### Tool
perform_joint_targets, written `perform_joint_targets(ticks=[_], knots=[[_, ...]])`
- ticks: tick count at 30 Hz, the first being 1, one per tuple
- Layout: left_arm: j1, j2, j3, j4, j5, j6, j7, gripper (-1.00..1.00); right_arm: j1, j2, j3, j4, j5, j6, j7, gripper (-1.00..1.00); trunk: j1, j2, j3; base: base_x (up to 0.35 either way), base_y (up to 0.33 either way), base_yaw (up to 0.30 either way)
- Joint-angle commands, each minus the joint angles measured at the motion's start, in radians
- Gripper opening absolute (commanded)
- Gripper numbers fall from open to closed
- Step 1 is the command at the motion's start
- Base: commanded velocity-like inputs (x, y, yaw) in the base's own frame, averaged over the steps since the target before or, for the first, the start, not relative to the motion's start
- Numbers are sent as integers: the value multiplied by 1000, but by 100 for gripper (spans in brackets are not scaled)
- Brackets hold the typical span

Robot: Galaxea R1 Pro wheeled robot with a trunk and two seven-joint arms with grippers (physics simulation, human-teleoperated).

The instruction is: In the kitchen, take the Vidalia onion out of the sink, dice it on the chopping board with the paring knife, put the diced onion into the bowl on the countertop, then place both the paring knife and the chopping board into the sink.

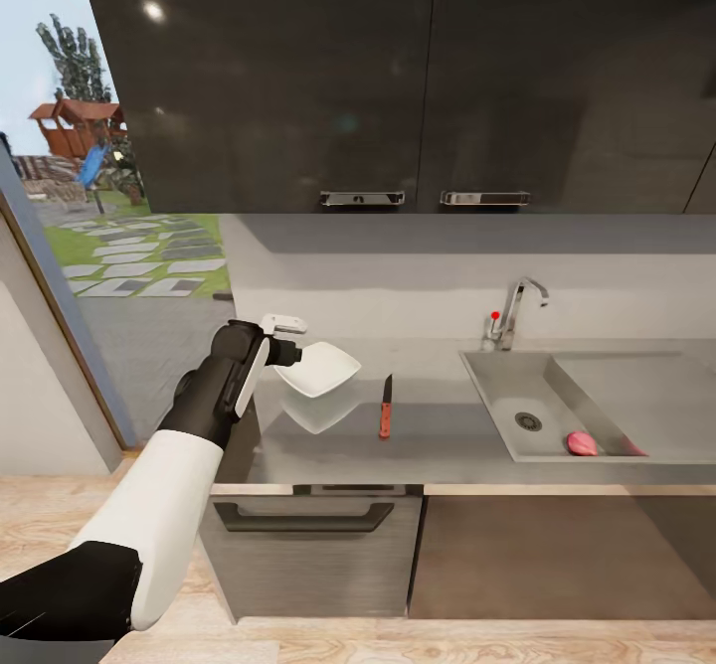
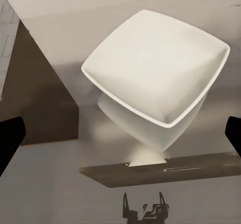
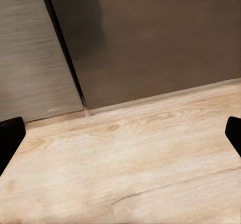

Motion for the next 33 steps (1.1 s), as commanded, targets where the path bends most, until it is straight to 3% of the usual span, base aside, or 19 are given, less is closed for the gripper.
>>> perform_joint_targets(ticks=[1,7,12,14,26,33], knots=[[-1,0,-1,-1,-5,4,-1,100,-1,2,-1,0,-6,-4,4,100,1,-2,-2,0,0,0],[-1,0,-1,-1,-5,4,-1,100,-1,-1,-5,-6,-9,-2,1,100,1,-2,-2,0,0,0],[-1,0,-1,-1,-5,4,-1,100,-1,-31,-8,-62,-5,-4,2,100,1,-2,-2,0,0,0],[-1,0,-1,-1,-5,4,-1,100,-1,-47,-7,-128,0,-2,1,100,1,-2,-2,0,0,0],[-1,-3,-1,3,-5,4,1,100,-1,-51,-2,-236,4,-2,3,100,1,-2,-2,0,0,0],[-1,-3,-1,4,-5,4,2,100,-1,-52,0,-237,11,-3,5,100,1,-2,-2,0,0,0]])
